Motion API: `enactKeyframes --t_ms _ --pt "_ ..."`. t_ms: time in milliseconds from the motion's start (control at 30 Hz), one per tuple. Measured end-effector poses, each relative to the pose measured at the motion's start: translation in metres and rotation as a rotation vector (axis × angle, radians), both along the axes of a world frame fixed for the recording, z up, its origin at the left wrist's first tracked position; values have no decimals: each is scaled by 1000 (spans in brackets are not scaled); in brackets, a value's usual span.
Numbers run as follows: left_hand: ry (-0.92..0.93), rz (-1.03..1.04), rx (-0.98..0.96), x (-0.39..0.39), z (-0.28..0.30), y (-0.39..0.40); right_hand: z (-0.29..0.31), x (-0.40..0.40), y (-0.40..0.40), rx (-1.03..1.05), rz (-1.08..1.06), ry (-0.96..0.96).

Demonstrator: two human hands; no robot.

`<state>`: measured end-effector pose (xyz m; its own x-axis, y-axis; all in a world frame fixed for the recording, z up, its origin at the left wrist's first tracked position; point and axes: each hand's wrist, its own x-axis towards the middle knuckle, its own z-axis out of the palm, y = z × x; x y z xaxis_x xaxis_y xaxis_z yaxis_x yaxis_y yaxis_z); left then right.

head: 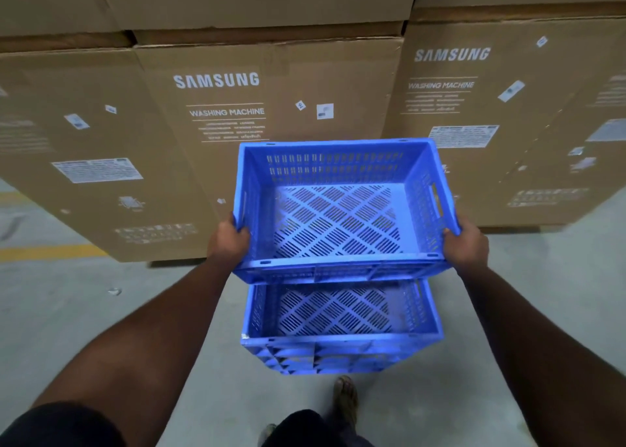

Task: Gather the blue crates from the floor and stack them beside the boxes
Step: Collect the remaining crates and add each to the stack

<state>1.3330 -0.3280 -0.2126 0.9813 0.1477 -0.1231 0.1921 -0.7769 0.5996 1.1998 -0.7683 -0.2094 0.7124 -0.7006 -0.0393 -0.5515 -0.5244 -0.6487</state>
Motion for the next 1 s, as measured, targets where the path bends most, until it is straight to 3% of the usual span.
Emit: enactKeyframes --t_ms 233,567,800,1000 --pt "59 42 -7 43 -9 -10 -15 44 -9 69 12 11" --pt "77 44 1 94 -10 -19 -22 92 -24 -11 57 38" --pt "79 66 -92 76 -9 -10 -21 96 -27 31 102 67" --pt "73 23 -52 66 -12 -6 -25 81 -28 46 104 112"
